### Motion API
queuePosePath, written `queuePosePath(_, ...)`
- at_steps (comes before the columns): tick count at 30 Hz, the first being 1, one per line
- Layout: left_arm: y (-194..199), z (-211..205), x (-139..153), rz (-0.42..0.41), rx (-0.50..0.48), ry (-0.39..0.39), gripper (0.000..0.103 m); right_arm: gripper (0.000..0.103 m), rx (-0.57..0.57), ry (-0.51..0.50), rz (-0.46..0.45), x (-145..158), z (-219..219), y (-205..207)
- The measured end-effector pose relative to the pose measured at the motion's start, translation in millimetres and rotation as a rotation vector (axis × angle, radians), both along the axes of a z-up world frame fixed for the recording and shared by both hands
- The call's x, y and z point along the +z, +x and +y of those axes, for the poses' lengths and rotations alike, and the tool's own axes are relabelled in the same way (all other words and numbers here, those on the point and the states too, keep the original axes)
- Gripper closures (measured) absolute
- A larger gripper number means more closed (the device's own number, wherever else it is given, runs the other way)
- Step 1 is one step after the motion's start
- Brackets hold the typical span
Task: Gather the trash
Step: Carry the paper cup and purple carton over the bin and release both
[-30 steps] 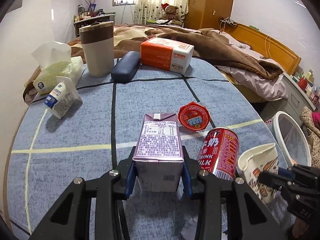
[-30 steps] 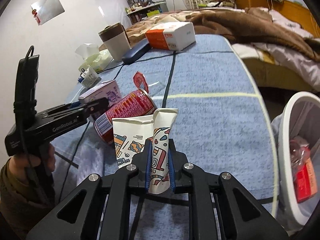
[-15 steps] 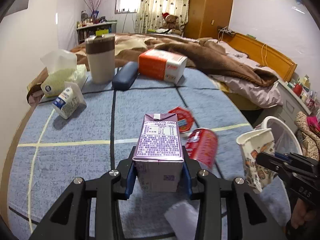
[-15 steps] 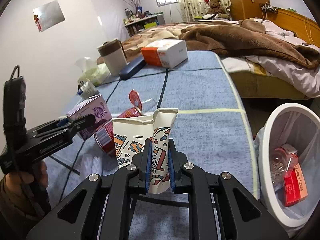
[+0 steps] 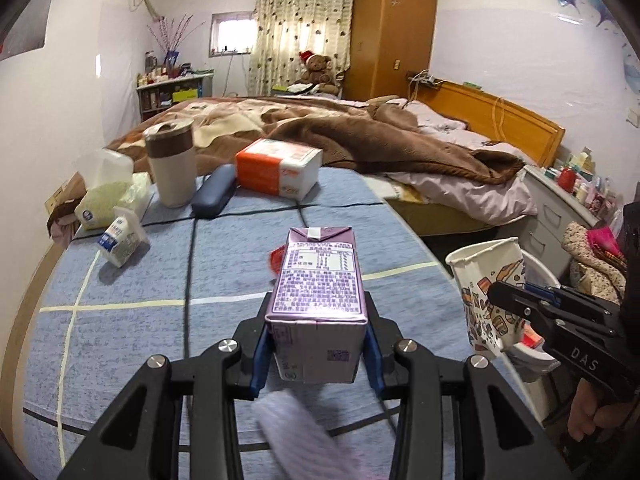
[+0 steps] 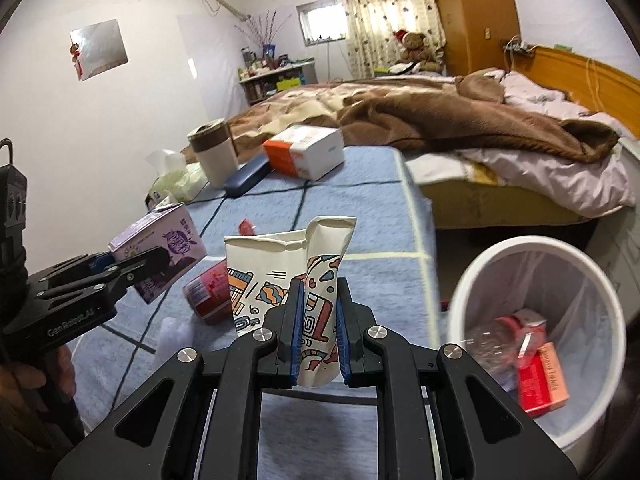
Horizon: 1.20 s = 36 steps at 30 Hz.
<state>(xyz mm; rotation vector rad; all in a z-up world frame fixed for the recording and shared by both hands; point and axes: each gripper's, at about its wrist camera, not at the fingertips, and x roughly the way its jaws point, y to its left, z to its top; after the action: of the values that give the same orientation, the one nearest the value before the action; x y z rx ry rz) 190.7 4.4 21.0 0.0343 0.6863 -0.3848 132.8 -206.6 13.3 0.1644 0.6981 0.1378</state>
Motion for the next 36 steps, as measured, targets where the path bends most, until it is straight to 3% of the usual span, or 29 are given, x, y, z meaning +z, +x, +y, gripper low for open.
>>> queuePosePath(21,-30.9,-118.4,12.9,-0.034,-0.202,0.0,0.063,0.088,-0.209,-0.057,-0.076,14.2,-90.5,-33.3)
queuePosePath(36,-37.7,-211.8,-15.3,0.033,-0.355,0.036,0.063,0.088,-0.342,-0.107,0.004,-9.8,-156.1,-37.4)
